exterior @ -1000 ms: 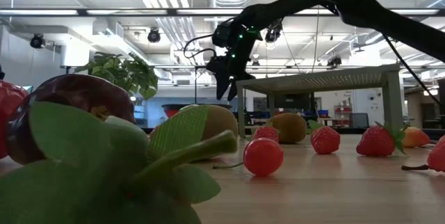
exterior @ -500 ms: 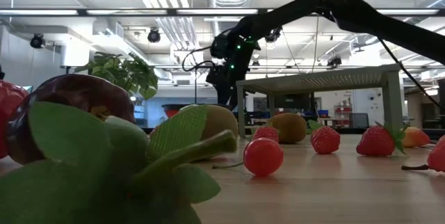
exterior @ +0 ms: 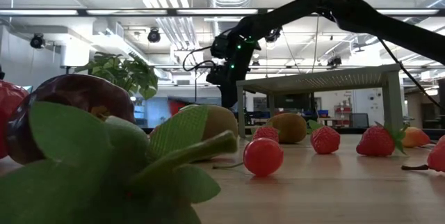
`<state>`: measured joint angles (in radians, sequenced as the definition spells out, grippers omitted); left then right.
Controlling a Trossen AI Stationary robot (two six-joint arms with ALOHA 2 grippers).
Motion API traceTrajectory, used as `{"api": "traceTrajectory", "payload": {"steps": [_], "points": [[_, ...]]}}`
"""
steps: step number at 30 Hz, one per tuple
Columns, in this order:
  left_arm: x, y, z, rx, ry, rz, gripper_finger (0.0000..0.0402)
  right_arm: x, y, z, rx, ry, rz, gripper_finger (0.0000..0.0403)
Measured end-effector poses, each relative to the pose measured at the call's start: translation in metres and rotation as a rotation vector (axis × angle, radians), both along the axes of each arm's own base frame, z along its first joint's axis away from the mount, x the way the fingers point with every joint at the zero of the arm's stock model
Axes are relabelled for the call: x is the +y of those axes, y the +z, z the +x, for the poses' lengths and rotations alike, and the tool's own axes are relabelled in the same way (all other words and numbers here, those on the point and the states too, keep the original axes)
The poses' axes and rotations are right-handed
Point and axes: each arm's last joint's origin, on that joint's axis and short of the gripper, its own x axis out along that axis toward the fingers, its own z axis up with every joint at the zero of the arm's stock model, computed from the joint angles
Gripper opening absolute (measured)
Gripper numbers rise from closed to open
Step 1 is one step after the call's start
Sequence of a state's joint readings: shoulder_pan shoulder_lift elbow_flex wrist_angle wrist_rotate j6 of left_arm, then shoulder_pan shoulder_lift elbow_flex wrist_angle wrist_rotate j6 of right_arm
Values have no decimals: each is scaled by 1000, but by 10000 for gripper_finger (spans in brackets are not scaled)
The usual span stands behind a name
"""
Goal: Pick & Place Fruit
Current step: Put the red strainer bowl on the shelf
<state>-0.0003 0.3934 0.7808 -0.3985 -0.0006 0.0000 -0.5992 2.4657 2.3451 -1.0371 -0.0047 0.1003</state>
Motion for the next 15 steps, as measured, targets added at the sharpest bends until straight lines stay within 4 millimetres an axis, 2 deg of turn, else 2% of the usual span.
{"api": "traceTrajectory", "payload": {"steps": [2, 15], "points": [[0, 0, 0, 0, 0, 0, 46, 0, 1, -1, -14, 3, 16, 23], [0, 0, 0, 0, 0, 0, 46, -5, 8, -4, -62, -36, 52, 22]]}}
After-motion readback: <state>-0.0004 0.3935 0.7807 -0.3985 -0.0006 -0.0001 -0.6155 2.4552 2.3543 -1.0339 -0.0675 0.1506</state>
